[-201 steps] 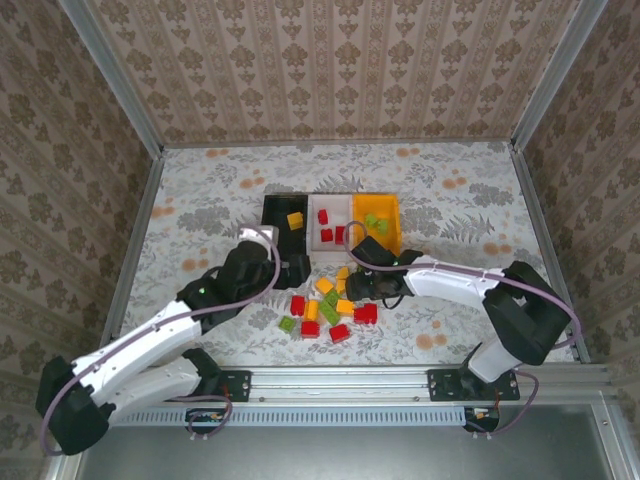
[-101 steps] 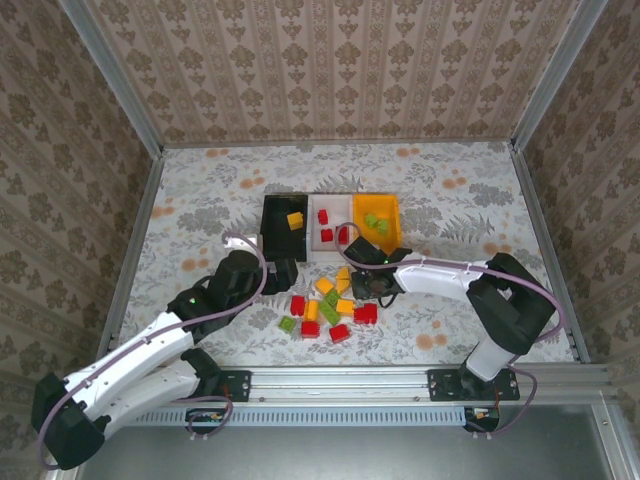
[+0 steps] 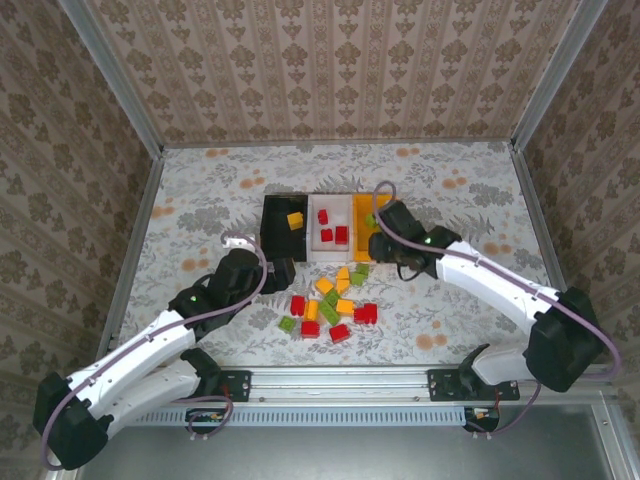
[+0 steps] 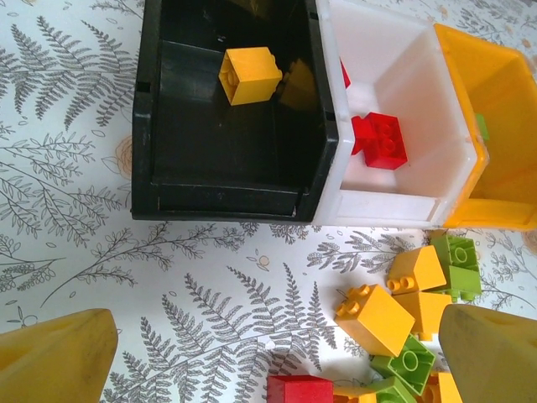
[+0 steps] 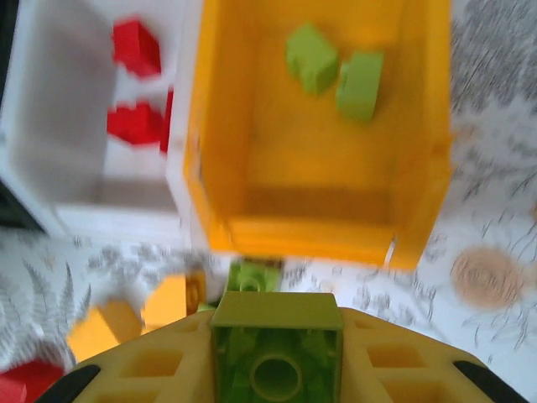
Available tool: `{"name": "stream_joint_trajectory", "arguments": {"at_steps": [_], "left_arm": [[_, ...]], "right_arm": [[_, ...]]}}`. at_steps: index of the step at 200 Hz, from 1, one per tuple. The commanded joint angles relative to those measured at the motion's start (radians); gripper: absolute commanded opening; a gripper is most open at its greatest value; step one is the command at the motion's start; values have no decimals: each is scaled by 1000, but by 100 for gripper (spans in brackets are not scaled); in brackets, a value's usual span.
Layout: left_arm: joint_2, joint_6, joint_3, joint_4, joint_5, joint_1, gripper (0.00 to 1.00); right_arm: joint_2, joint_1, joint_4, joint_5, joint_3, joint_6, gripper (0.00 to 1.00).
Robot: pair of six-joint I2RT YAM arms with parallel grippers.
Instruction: Sort the legos into containers by color
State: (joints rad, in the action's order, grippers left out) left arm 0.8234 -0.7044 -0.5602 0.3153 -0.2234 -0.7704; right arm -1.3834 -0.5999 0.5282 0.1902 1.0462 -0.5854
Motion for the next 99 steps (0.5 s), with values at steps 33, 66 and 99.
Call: {"name": "stream_joint_trajectory", "arguments": {"at_steps": [33, 66, 99], "left_arm": [[27, 0, 8, 31, 53, 5, 100], [49, 9, 11, 28, 92, 6, 99], [87, 46, 3, 10, 164, 3, 95]], "right_arm": [[-317, 113, 25, 32, 237, 12, 34], [-453, 133, 29, 11, 337, 21, 40], [-442, 133, 12, -15, 340, 15, 68]]}}
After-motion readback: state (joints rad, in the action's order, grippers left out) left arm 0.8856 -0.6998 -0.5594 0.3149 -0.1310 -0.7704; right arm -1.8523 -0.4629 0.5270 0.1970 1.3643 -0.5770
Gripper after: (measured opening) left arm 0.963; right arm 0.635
